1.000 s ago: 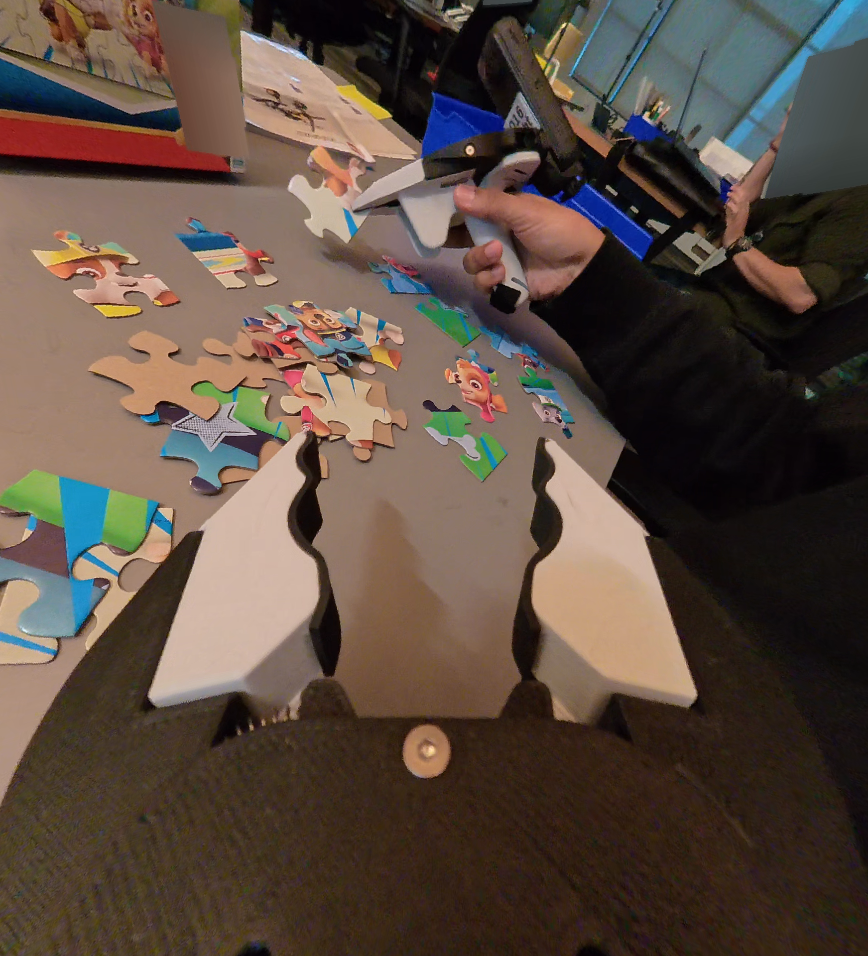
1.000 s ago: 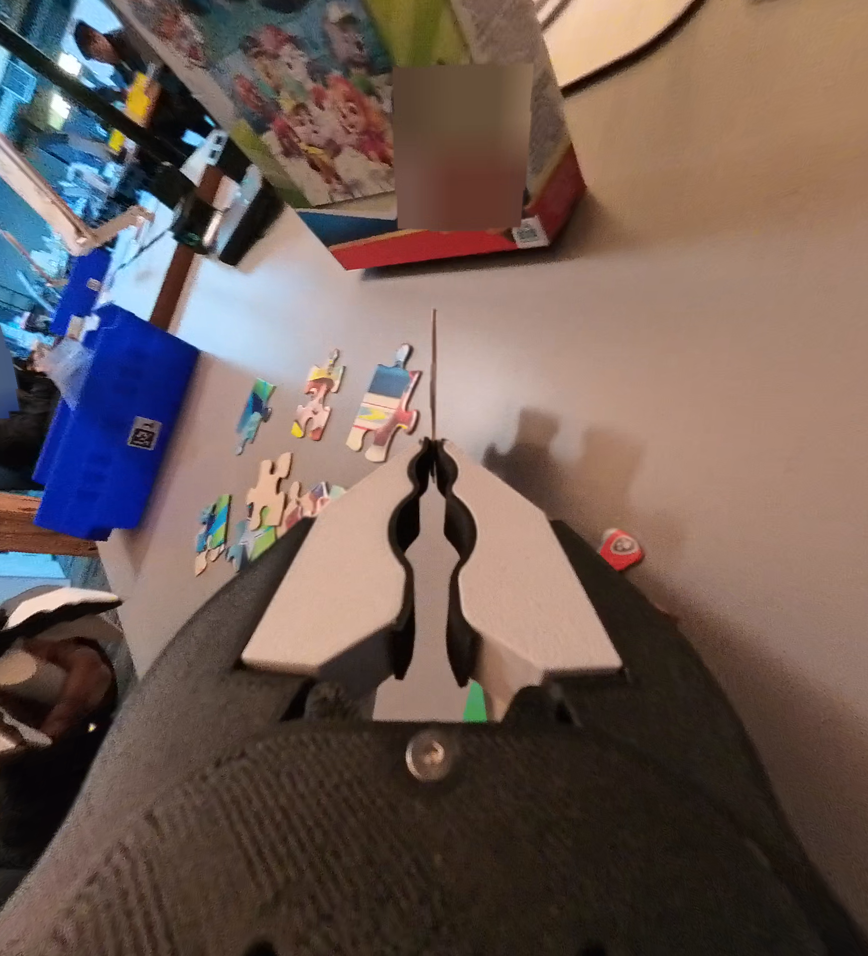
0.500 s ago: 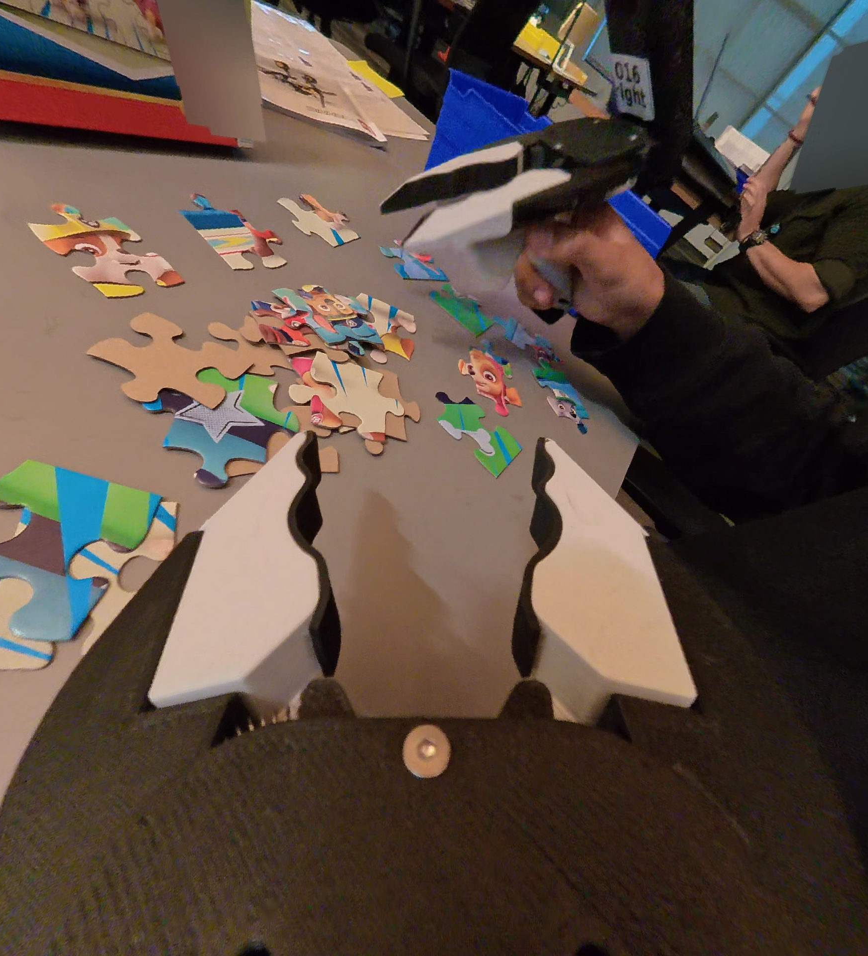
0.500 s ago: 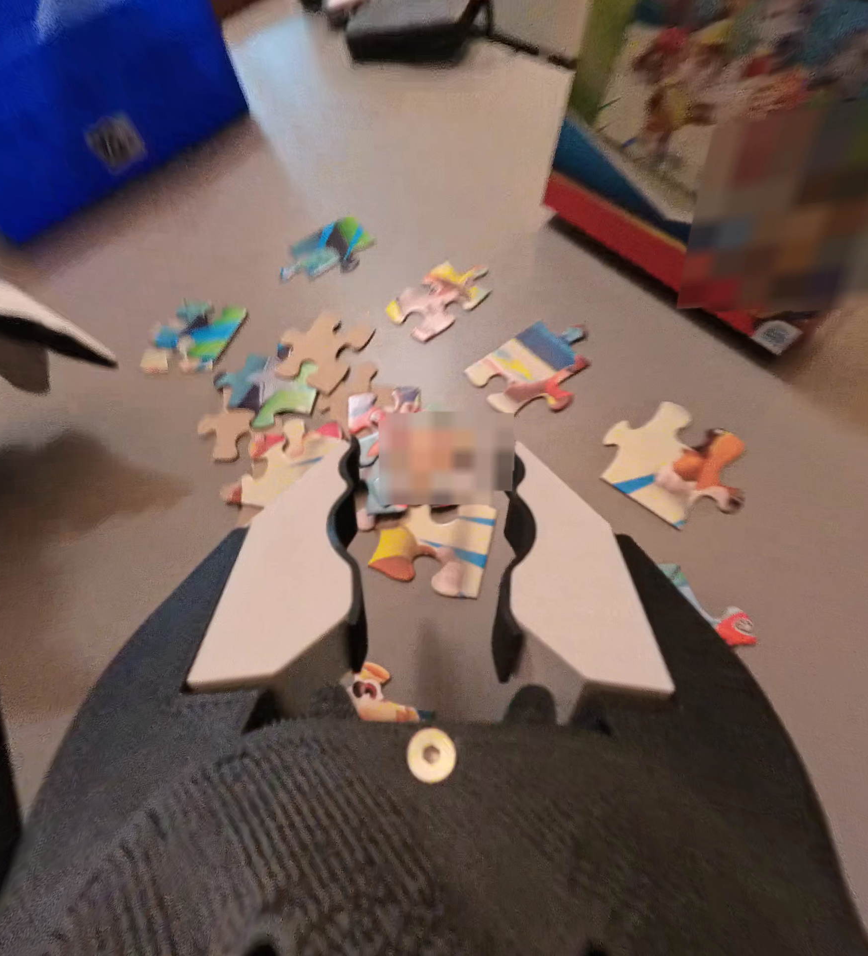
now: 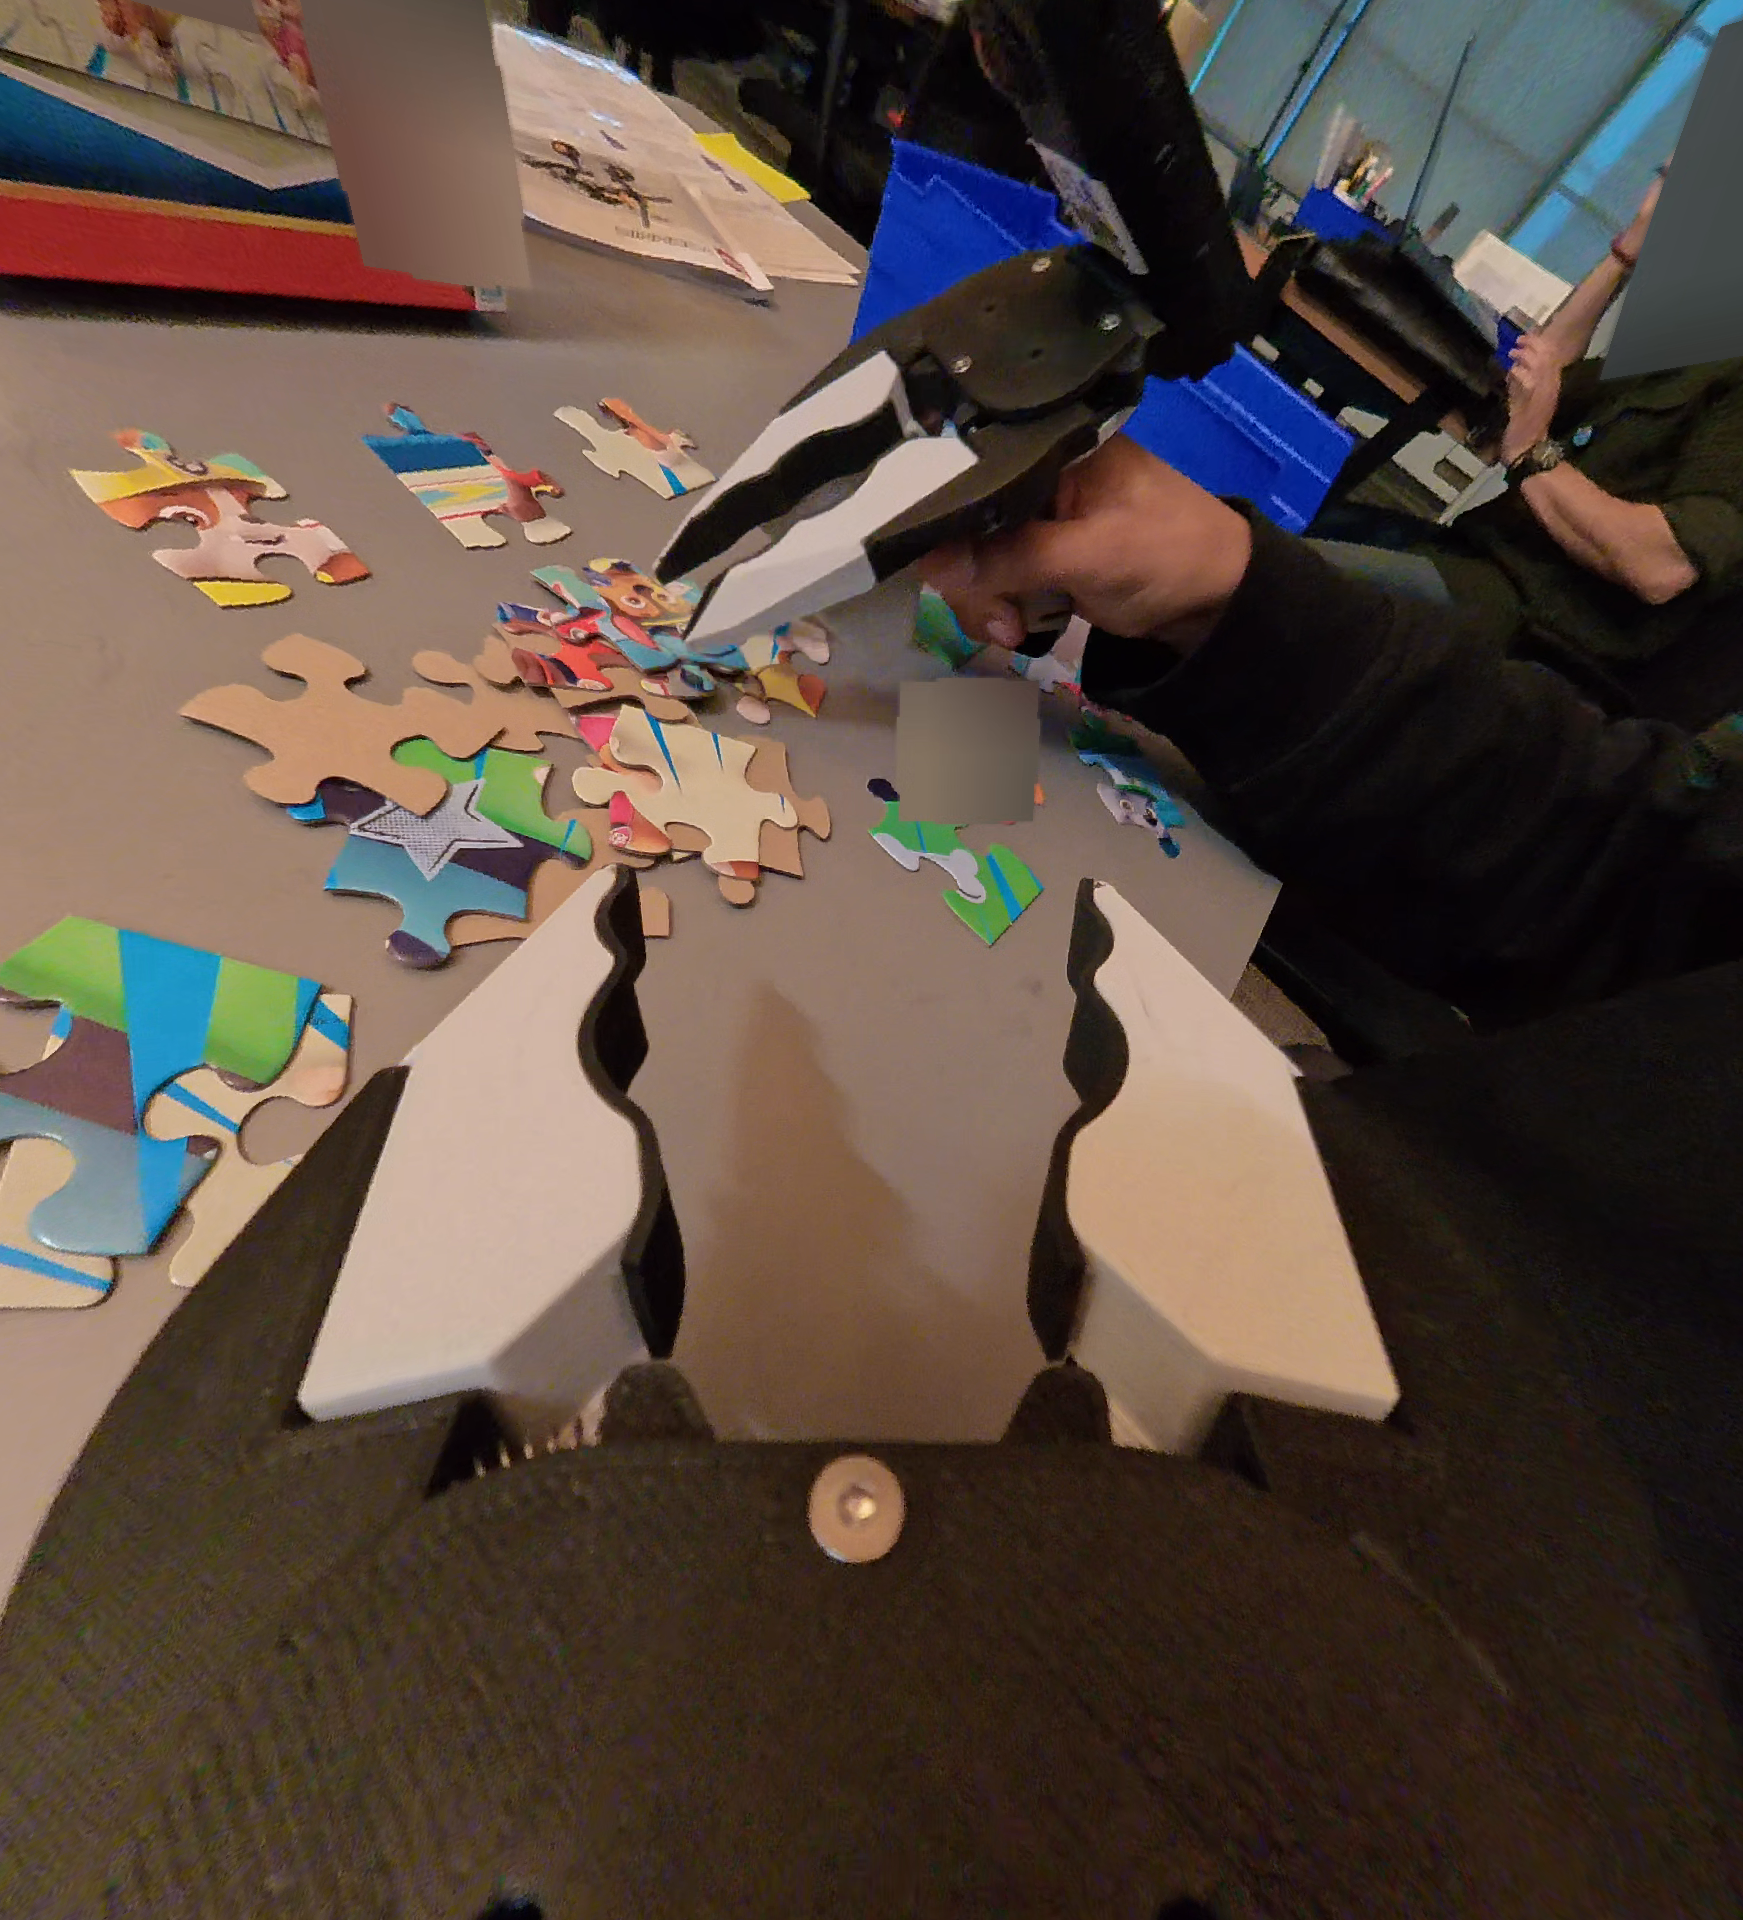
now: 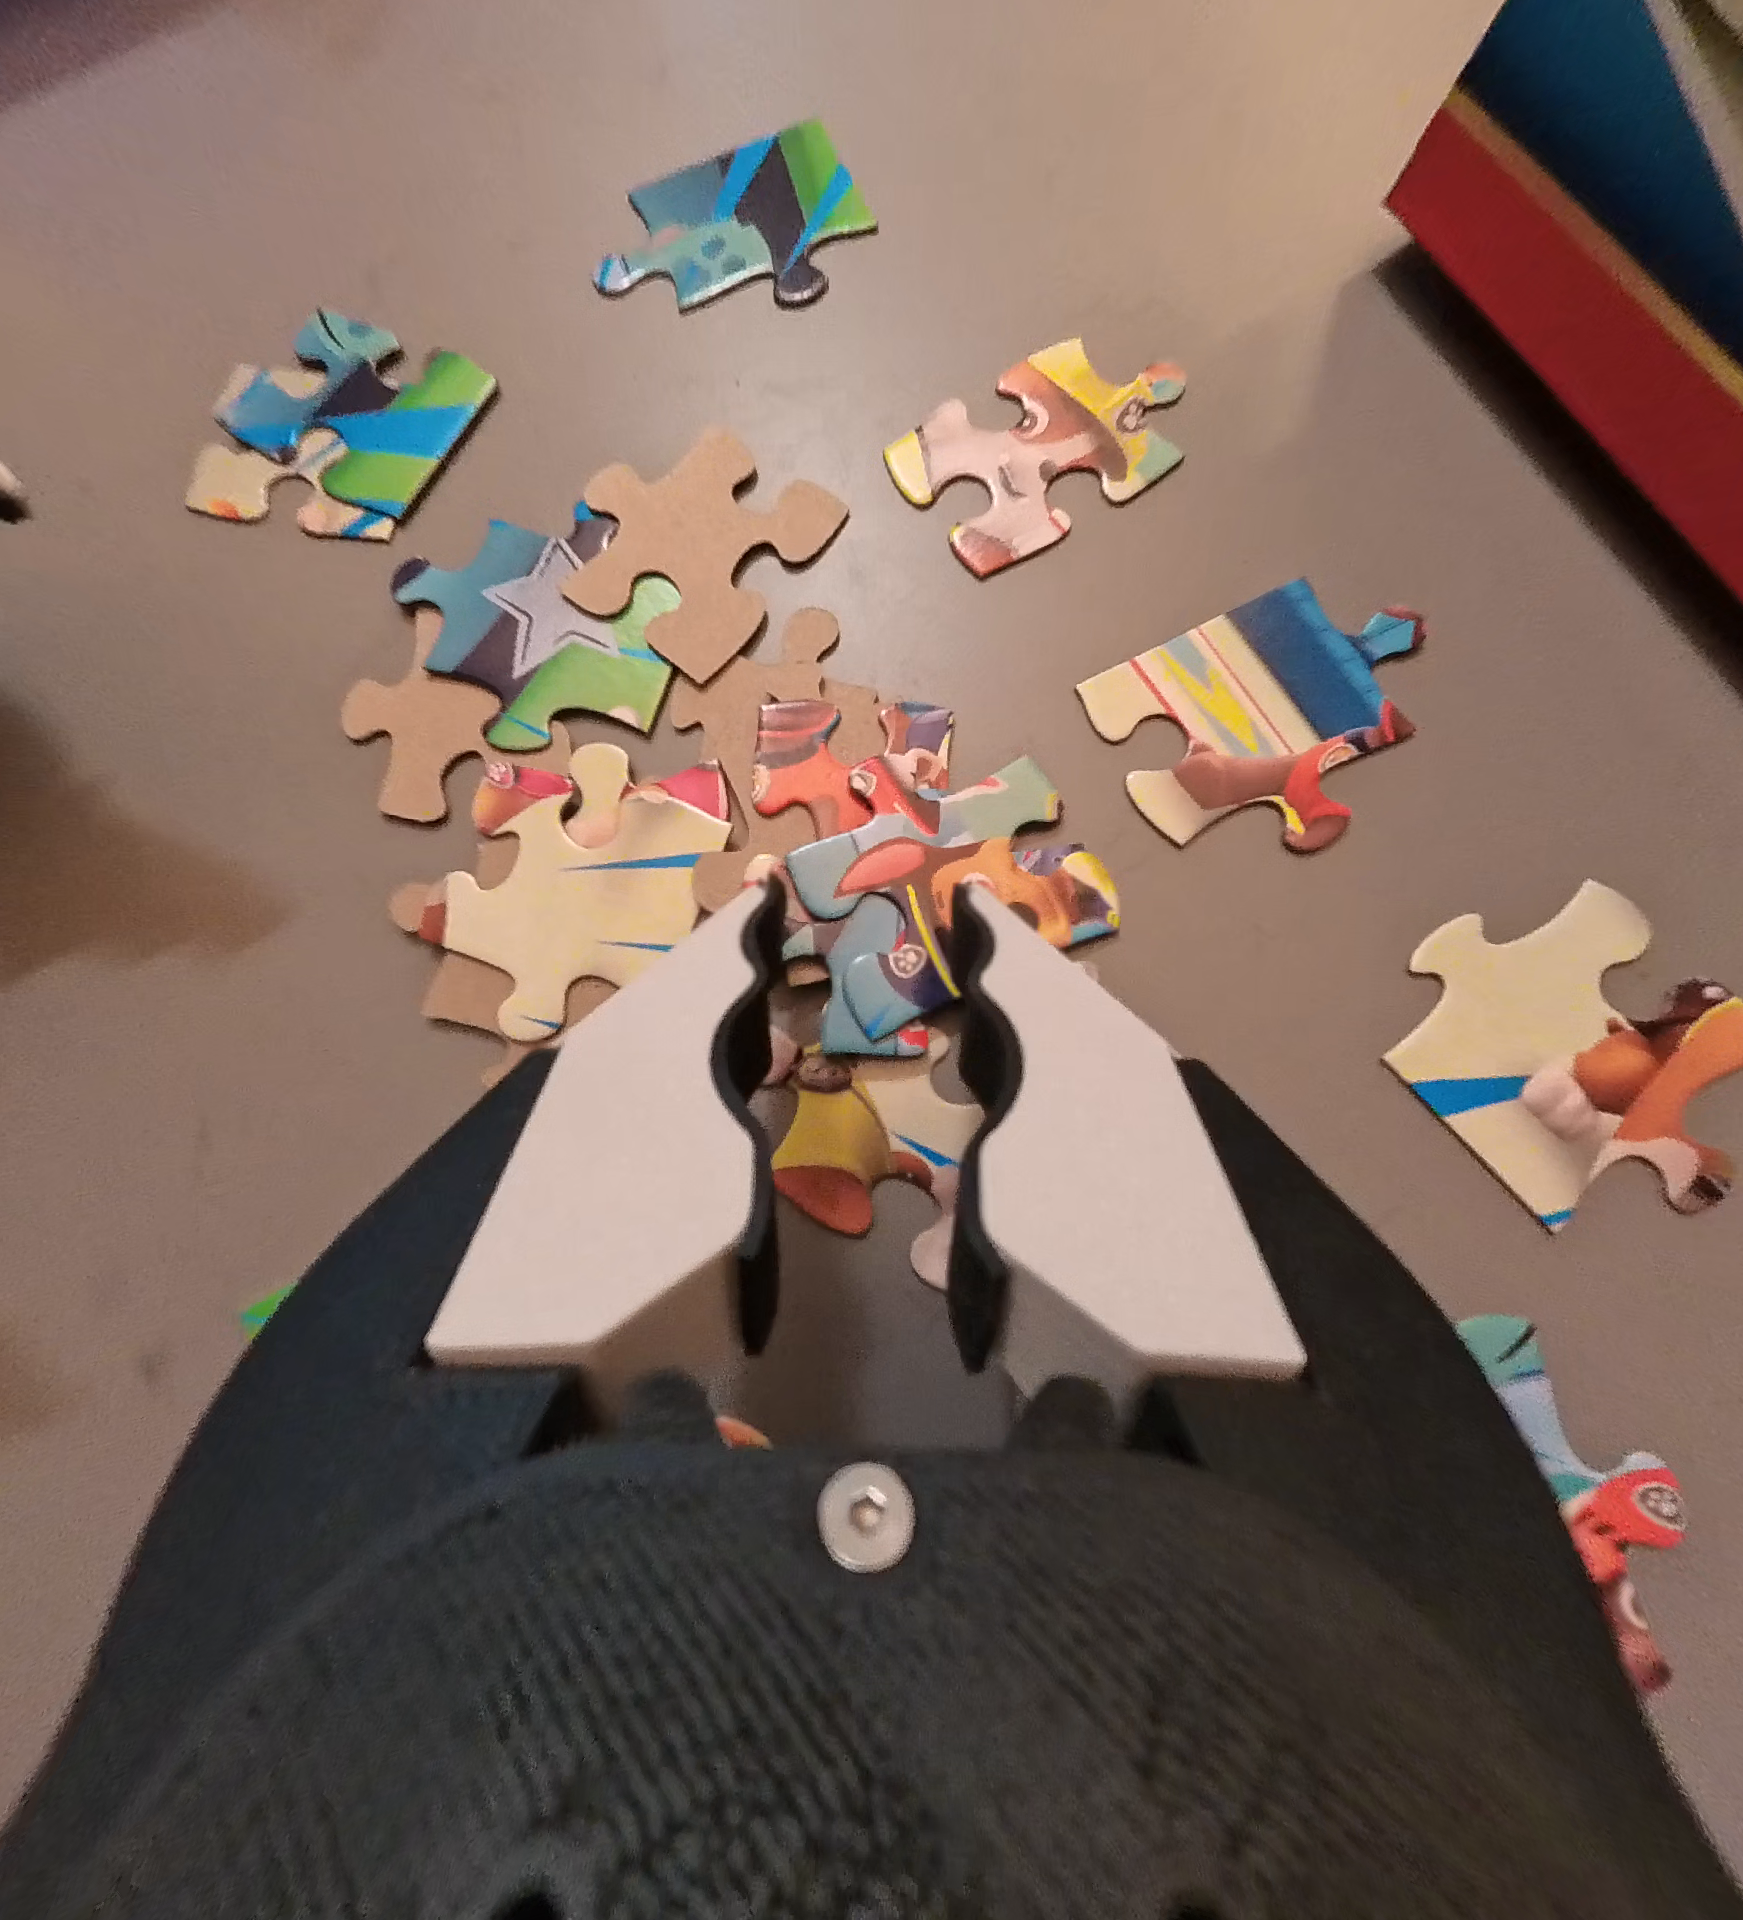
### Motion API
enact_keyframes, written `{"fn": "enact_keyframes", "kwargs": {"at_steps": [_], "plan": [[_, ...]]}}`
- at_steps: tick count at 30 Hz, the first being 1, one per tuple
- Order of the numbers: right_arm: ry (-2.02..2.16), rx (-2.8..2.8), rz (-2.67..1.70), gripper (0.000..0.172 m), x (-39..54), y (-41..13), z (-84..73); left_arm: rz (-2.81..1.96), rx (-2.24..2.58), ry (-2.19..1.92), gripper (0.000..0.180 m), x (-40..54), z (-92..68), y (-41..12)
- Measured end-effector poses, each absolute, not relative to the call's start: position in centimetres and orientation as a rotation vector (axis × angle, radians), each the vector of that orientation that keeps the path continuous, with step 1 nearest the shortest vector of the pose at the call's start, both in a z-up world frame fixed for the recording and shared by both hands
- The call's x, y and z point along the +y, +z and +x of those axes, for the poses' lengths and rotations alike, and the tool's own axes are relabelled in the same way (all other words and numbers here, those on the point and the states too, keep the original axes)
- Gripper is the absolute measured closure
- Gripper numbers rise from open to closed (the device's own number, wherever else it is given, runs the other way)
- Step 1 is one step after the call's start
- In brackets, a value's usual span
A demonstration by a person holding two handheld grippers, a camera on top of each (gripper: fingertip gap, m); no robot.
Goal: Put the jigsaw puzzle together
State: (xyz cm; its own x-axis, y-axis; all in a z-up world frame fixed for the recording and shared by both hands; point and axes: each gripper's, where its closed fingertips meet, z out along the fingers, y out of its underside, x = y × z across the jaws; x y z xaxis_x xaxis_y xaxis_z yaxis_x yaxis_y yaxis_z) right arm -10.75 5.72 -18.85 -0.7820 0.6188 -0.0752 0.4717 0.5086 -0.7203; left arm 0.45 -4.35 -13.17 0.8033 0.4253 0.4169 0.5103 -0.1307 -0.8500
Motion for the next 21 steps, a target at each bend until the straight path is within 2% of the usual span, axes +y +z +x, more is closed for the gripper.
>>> {"fn": "enact_keyframes", "kwargs": {"at_steps": [2,3,7,9,12,15,21], "plan": [[1.173,-2.543,-0.967,0.143,6.0,-18.3,-10.8,-1.741,-0.733,-0.098,0.1,-4.5,0.3,-13.2],[1.184,-2.538,-0.975,0.137,6.2,-18.1,-10.9,-1.736,-0.734,-0.104,0.1,-4.5,0.3,-13.2],[1.179,-2.58,-1.001,0.085,6.2,-18.7,-11.5,-1.731,-0.736,-0.121,0.1,-4.5,0.3,-13.4],[1.139,-2.605,-1.014,0.076,6.1,-19.6,-11.9,-1.733,-0.736,-0.12,0.1,-4.5,0.3,-13.5],[1.092,-2.618,-0.991,0.078,5.8,-20.5,-12.4,-1.73,-0.737,-0.106,0.1,-4.7,0.2,-13.3],[1.079,-2.638,-0.948,0.104,5.4,-20.6,-12.0,-1.72,-0.746,-0.097,0.1,-5.1,0.0,-13.2],[1.085,-2.633,-0.9,0.104,5.0,-19.7,-11.5,-1.705,-0.758,-0.104,0.101,-5.5,-0.2,-13.3]]}}
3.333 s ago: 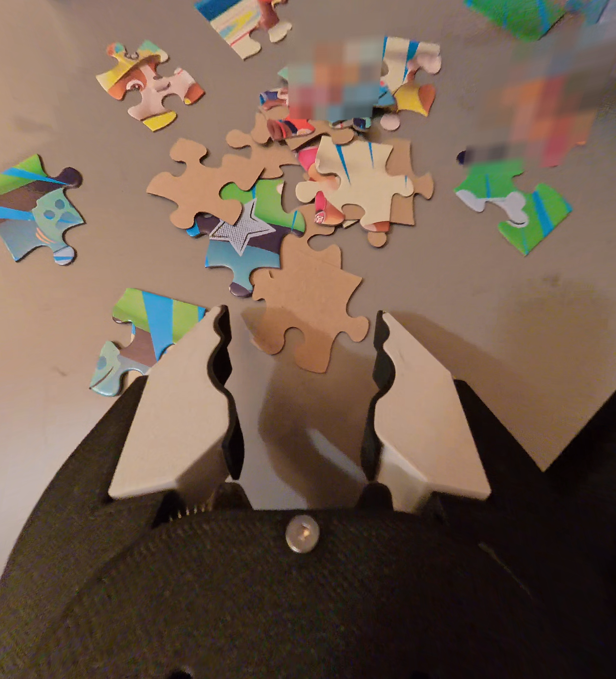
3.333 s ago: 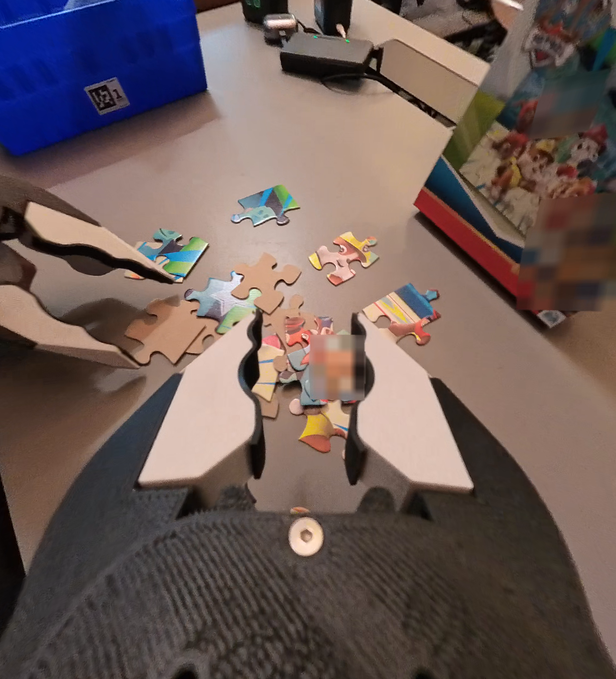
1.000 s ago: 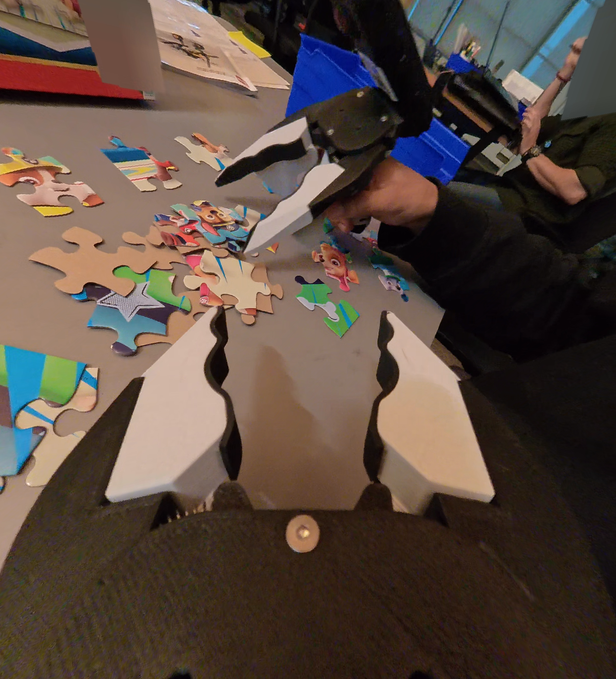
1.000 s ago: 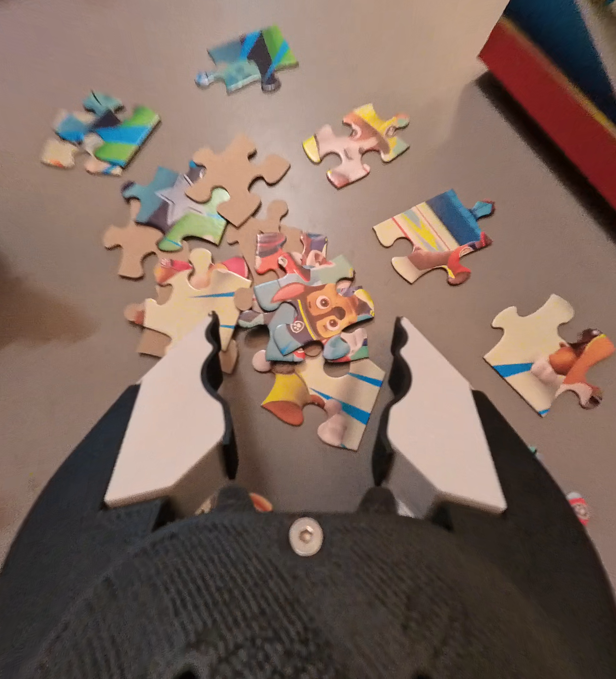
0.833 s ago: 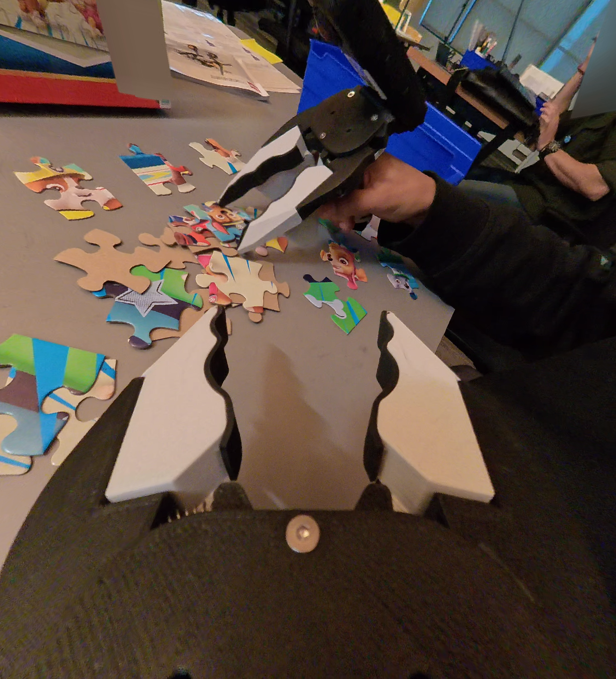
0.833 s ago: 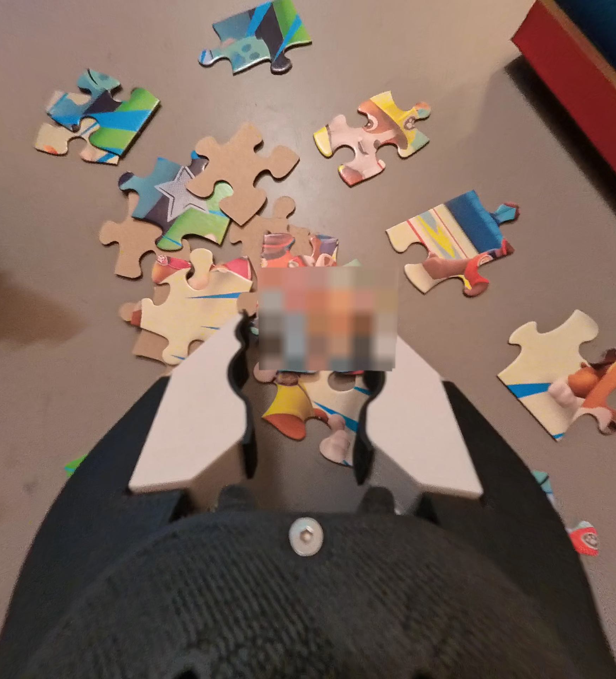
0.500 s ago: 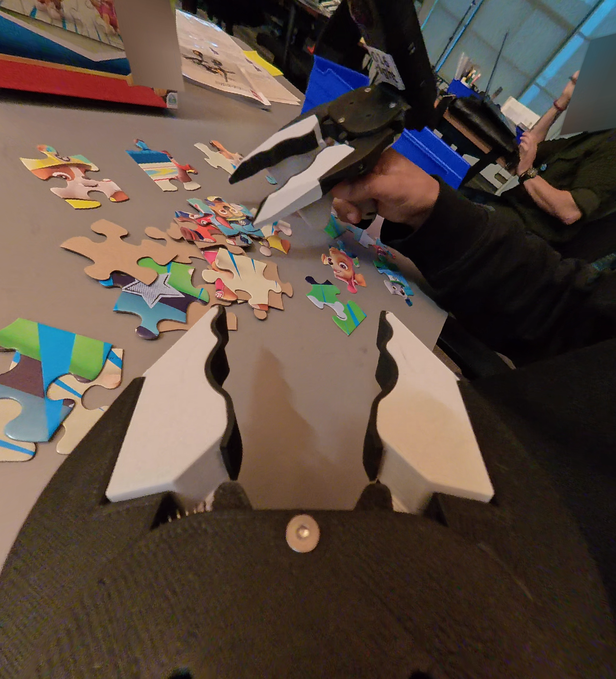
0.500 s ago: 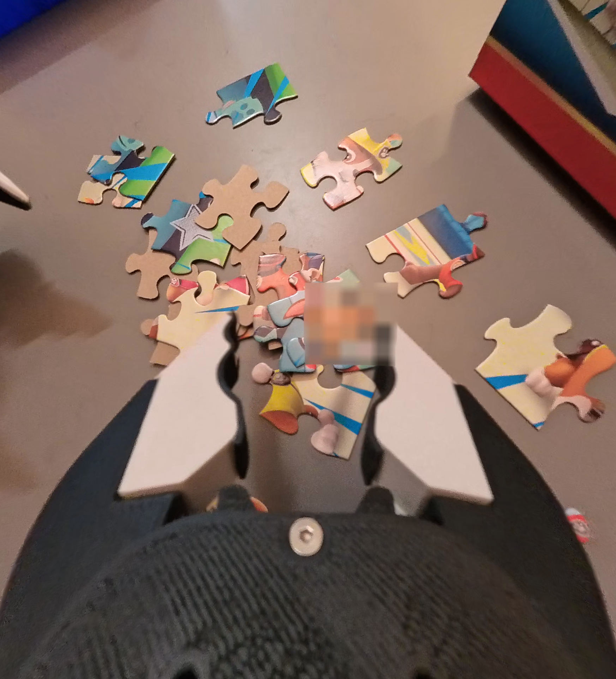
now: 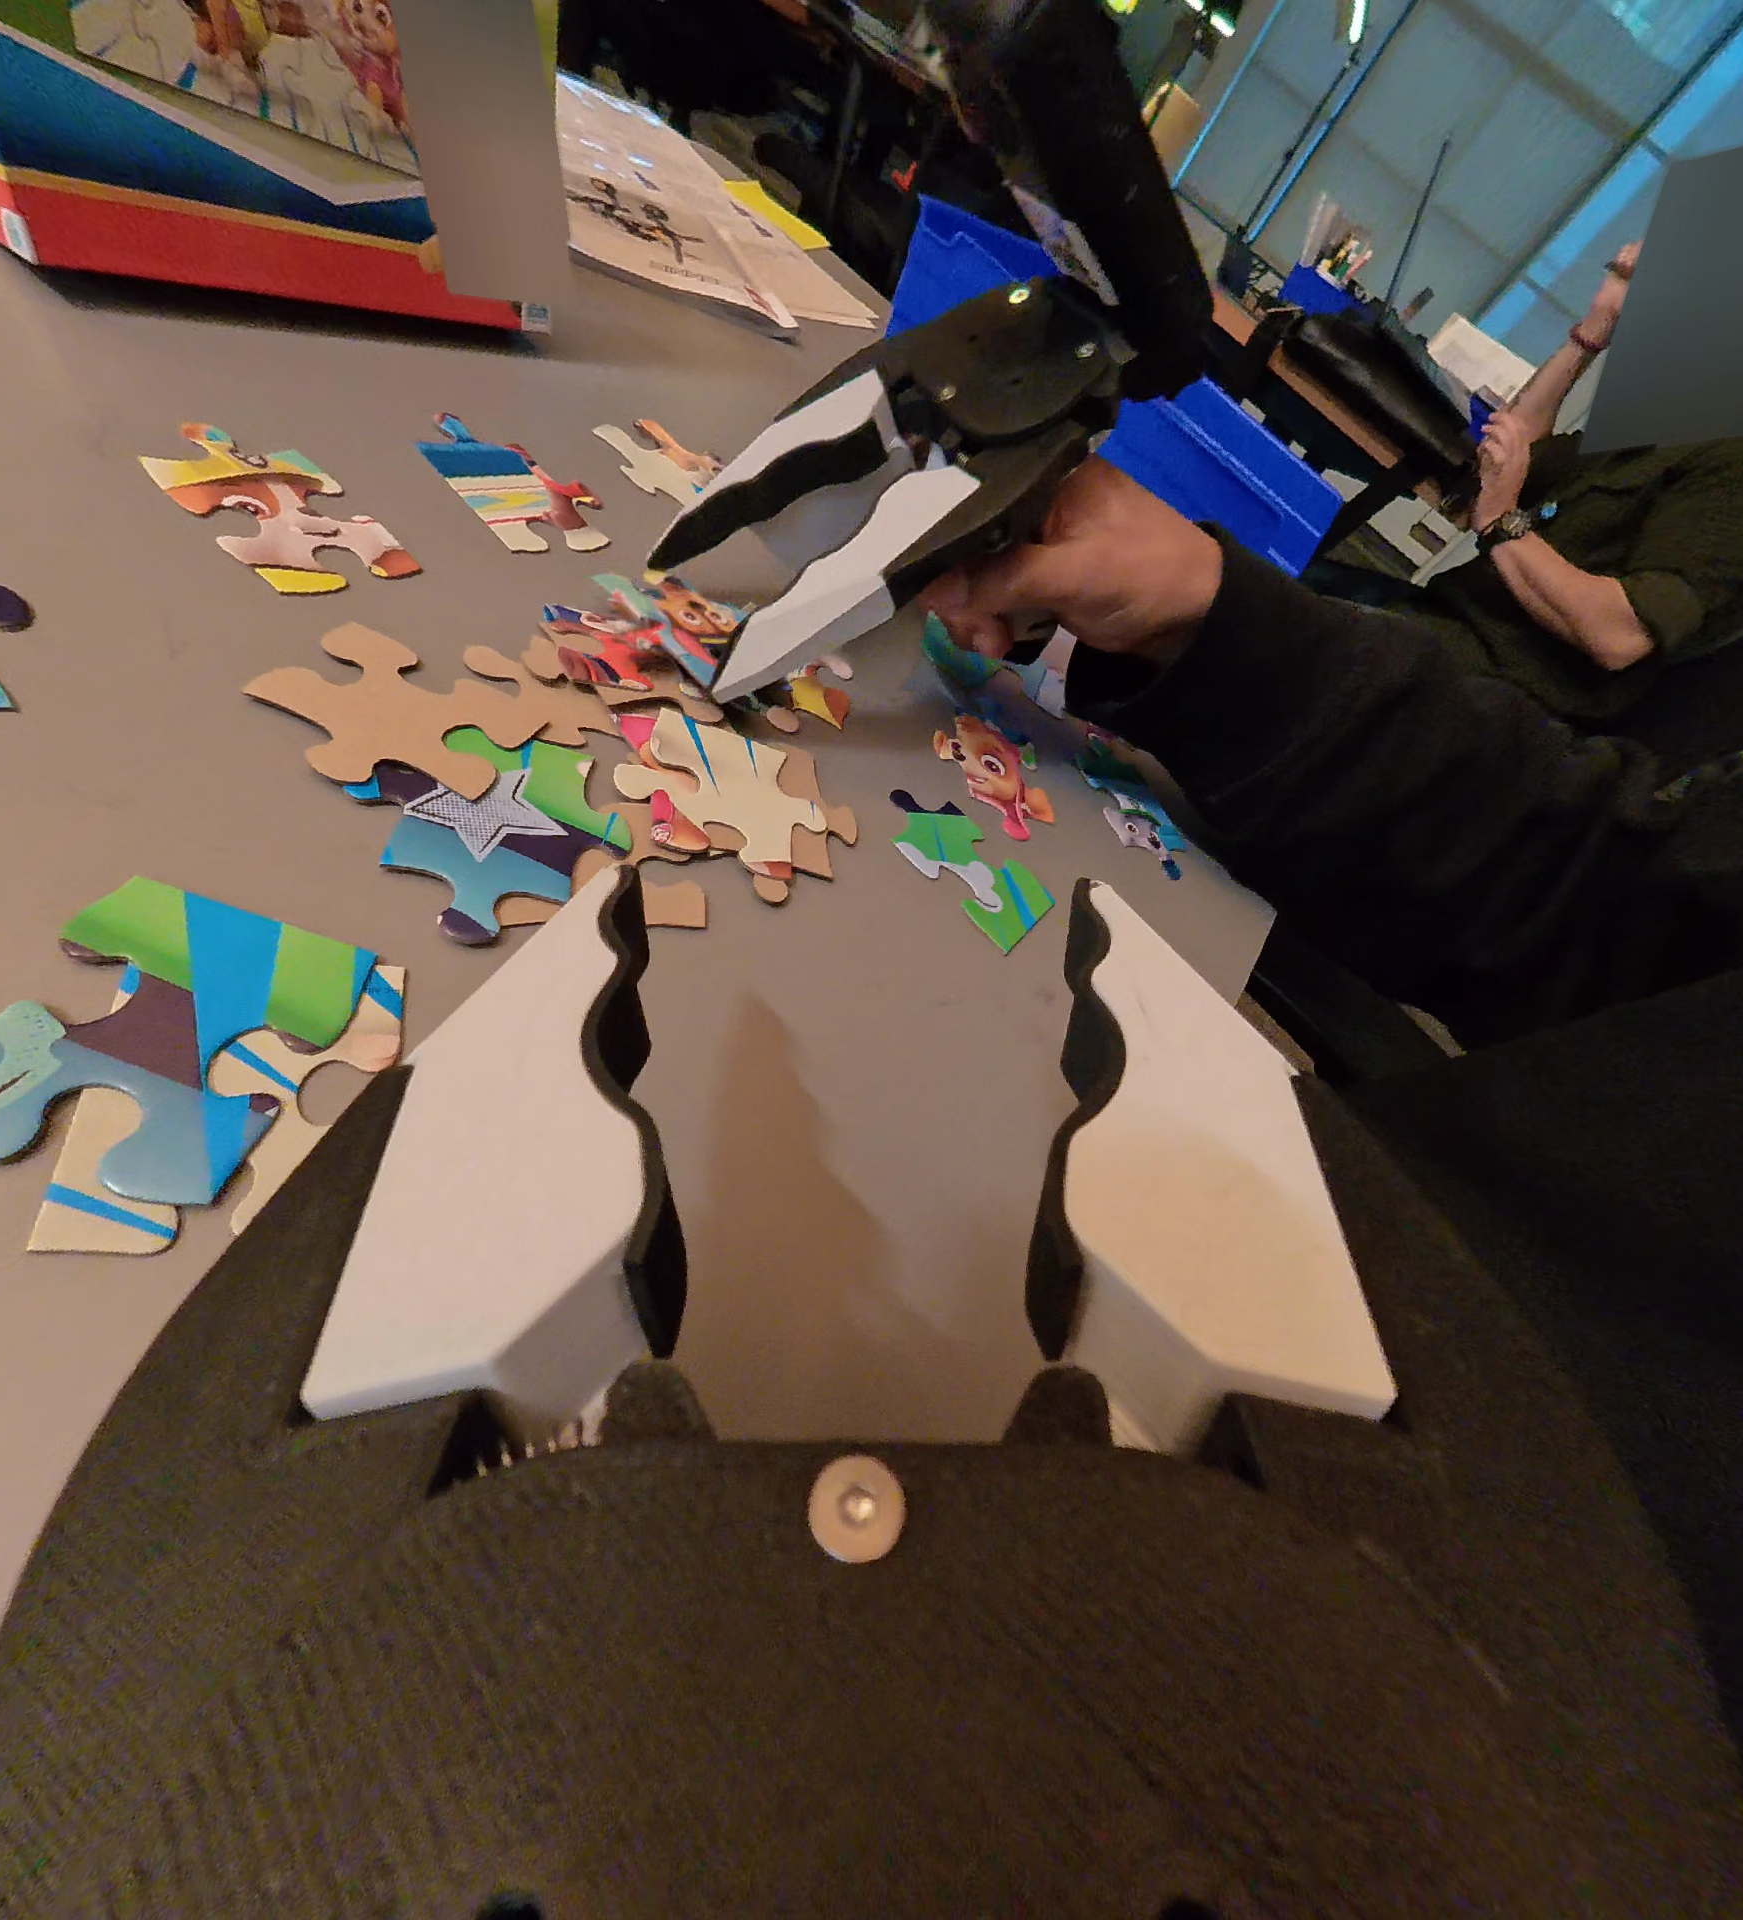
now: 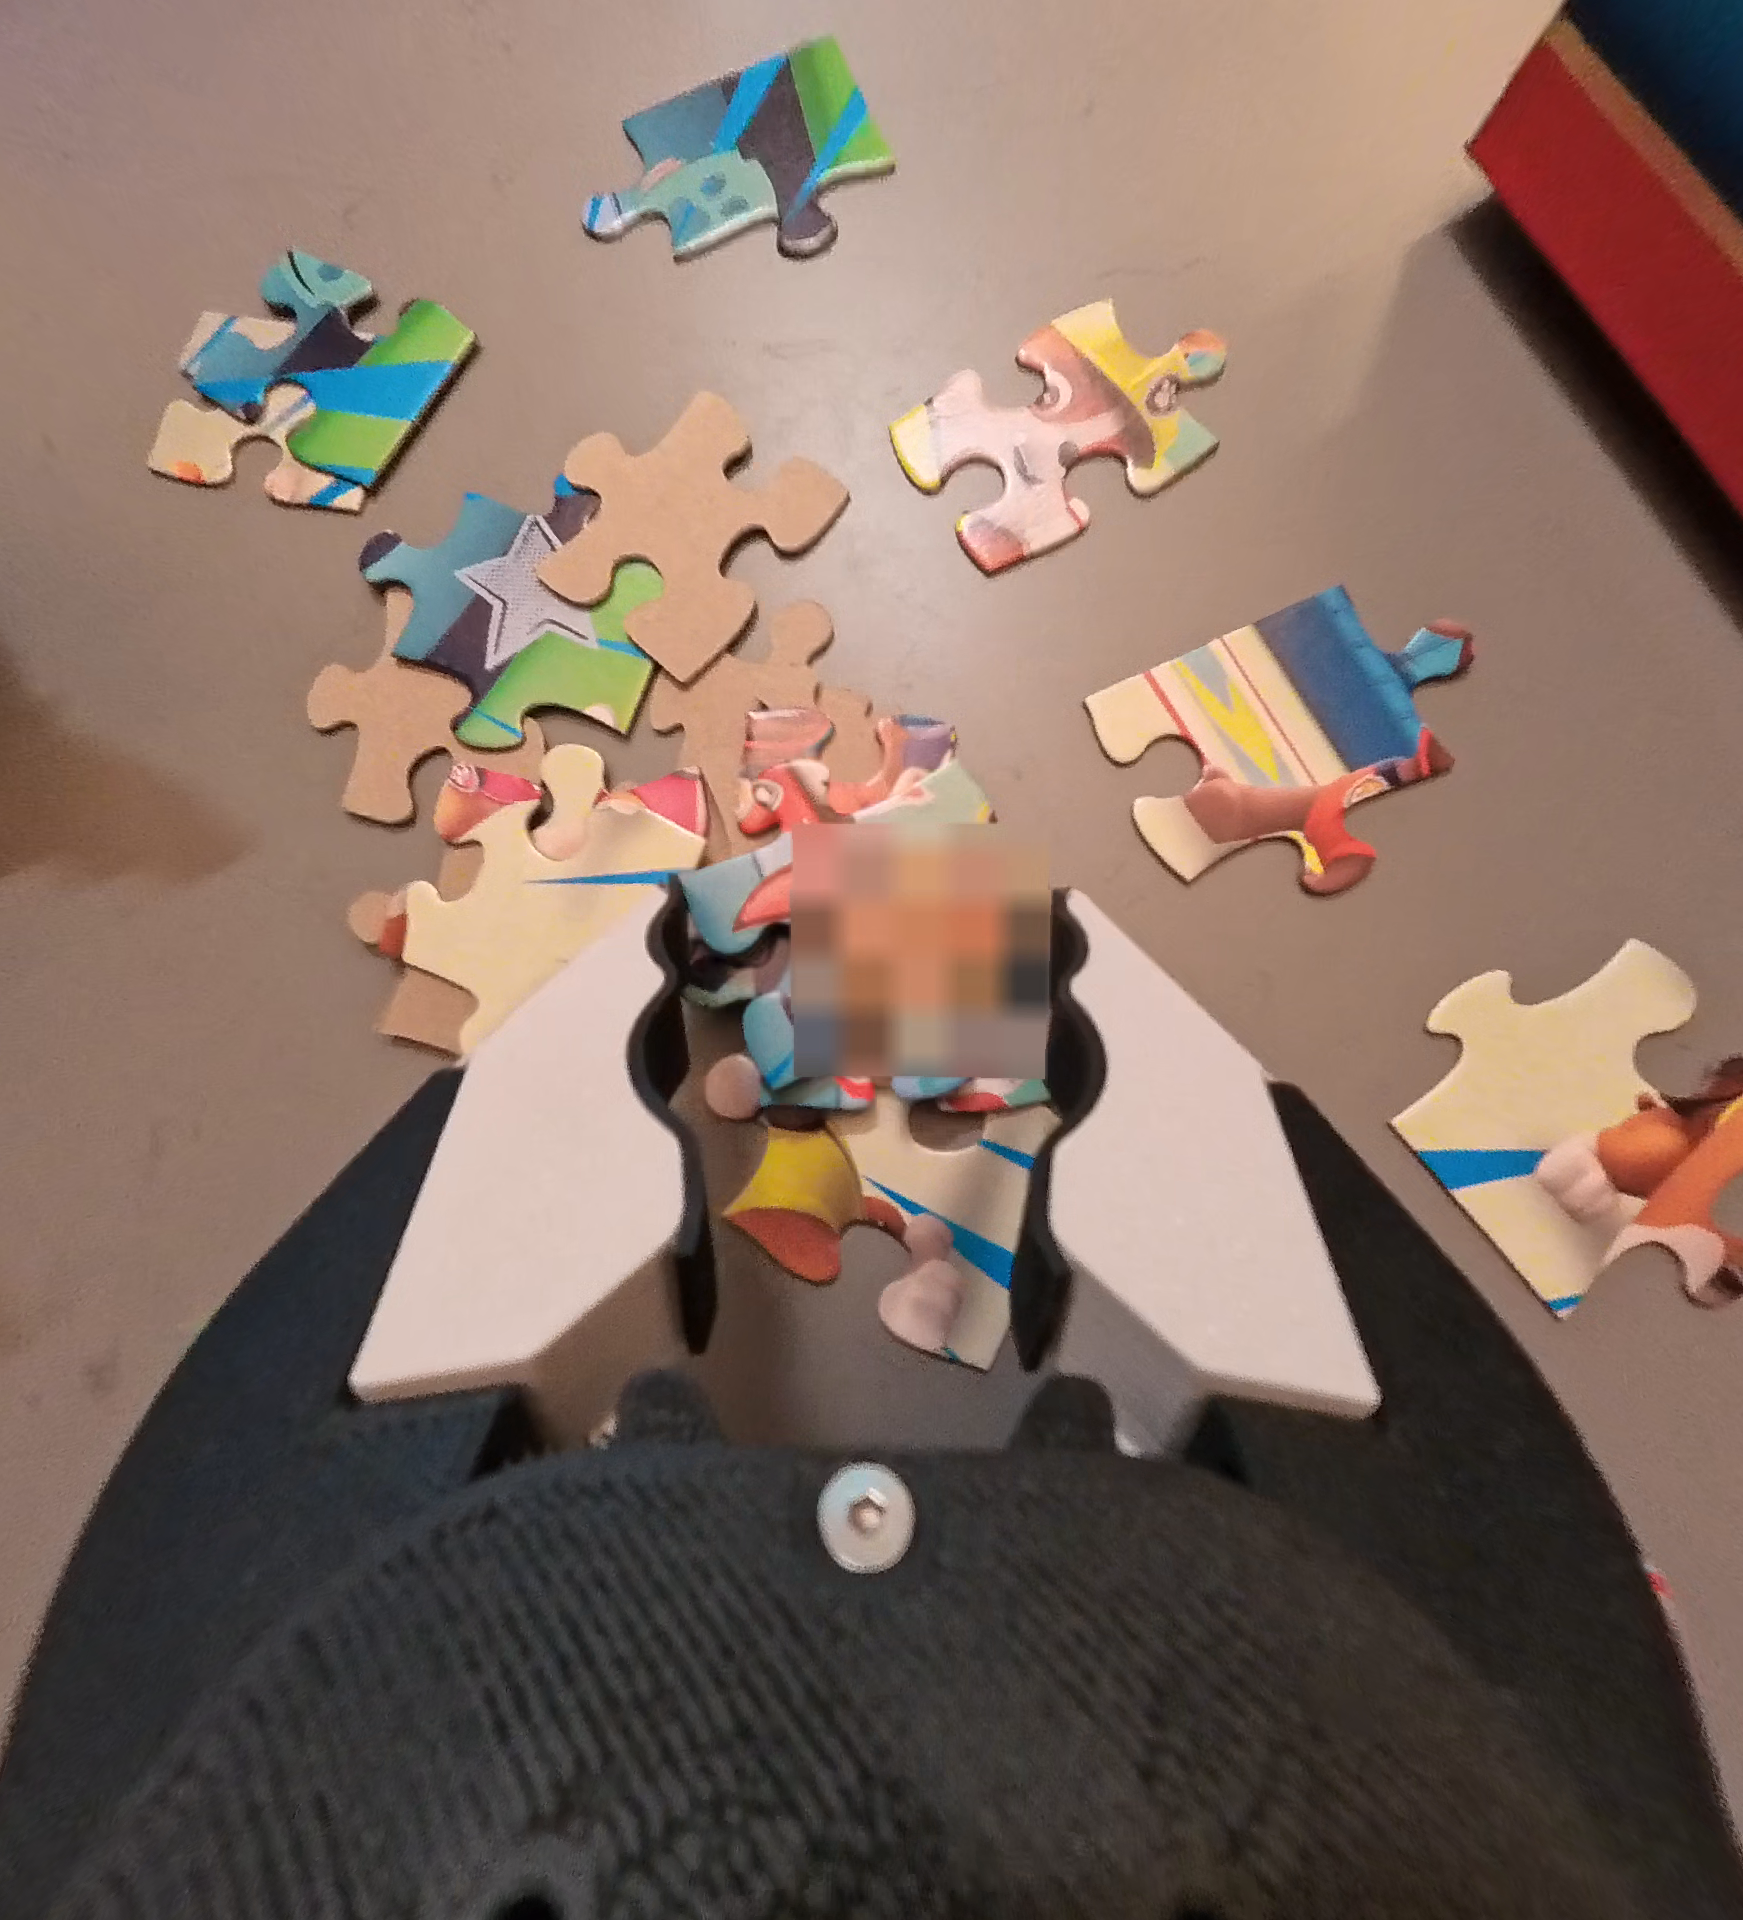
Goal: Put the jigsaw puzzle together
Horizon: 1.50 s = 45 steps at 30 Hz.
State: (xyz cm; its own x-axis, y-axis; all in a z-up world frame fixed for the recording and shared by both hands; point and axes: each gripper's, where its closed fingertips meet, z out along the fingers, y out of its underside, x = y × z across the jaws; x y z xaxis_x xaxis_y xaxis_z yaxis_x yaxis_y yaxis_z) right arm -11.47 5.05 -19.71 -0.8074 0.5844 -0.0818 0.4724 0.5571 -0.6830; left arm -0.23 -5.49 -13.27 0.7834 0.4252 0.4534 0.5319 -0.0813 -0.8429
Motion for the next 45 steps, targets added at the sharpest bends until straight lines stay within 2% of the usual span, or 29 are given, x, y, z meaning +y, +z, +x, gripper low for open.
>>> {"fn": "enact_keyframes", "kwargs": {"at_steps": [7,12,16,22,25,28,31,33,41,43,45], "plan": [[1.151,-2.589,-0.767,0.103,2.3,-15.9,-11.5,-1.676,-0.774,-0.071,0.101,-6.6,-0.7,-12.7],[1.318,-2.638,-0.635,0.104,-4.5,-13.2,-10.9,-1.592,-0.85,0.128,0.102,-10.6,-2.9,-10.9],[1.217,-2.745,-0.497,0.103,-11.5,-15.0,-11.2,-1.452,-0.968,0.332,0.101,-16.4,-4.9,-9.0],[1.171,-2.801,-0.52,0.102,-18.6,-17.6,-13.8,-1.441,-1.062,0.46,0.098,-20.0,-6.1,-11.6],[1.127,-2.802,-0.54,0.086,-18.5,-17.6,-14.6,-1.422,-1.052,0.438,0.098,-20.0,-6.1,-11.5],[1.097,-2.73,-0.543,0.089,-15.7,-16.7,-15.0,-1.425,-1.046,0.447,0.098,-20.1,-6.1,-11.6],[1.134,-2.715,-0.568,0.102,-12.8,-16.3,-14.0,-1.424,-1.047,0.425,0.098,-19.8,-6.2,-12.0],[1.216,-2.775,-0.573,0.103,-12.6,-16.6,-12.1,-1.412,-1.045,0.395,0.099,-19.4,-6.2,-12.1],[1.057,-2.946,-0.339,0.085,-13.9,-20.7,-9.1,-1.429,-1.034,0.397,0.099,-18.7,-6.1,-12.3],[1.052,-2.931,-0.304,0.091,-14.1,-20.8,-9.0,-1.423,-1.034,0.408,0.099,-18.9,-6.2,-12.1],[1.019,-2.922,-0.283,0.11,-13.8,-20.8,-9.0,-1.415,-1.036,0.406,0.1,-19.1,-6.2,-12.1]]}}
